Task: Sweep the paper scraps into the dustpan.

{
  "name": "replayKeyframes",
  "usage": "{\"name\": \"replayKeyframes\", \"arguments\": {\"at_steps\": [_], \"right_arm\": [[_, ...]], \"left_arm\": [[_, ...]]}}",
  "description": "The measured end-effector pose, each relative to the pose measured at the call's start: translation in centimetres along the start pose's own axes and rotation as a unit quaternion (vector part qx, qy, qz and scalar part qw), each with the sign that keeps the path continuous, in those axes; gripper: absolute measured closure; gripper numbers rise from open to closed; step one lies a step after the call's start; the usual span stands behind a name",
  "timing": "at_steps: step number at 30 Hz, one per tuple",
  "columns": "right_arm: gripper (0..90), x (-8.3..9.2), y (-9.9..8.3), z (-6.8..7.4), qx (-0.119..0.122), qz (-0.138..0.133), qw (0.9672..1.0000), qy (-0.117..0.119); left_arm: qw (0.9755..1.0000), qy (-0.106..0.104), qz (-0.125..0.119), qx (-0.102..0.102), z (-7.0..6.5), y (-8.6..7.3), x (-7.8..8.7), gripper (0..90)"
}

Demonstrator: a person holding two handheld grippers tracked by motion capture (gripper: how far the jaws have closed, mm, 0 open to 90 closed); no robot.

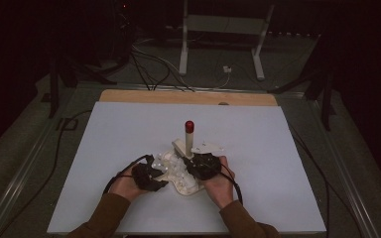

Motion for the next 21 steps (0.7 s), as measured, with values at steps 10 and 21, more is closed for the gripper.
{"name": "replayKeyframes", "arguments": {"at_steps": [10,21], "right_arm": [[67.1,0.6,0.9,-1.2,0.014,-0.013,0.9994,-0.028],[67.2,1.9,2.1,-2.9,0.011,-0.035,0.9984,-0.042]], "left_arm": [[0.9997,0.006,-0.014,-0.017,-0.1,-0.2,0.1,66.9],[0.9992,0.012,-0.037,-0.008,-0.1,-0.3,0.1,67.0]]}}
Point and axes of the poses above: each handheld gripper's, and its own axes: x roughly backward along the jaws, y roughly out of its top, z roughly to its left, the point moved 6 cm from there along -x, roughly forward along the jaws, and after that the axes turned 1 degree about -z, right-handed, at the moved point
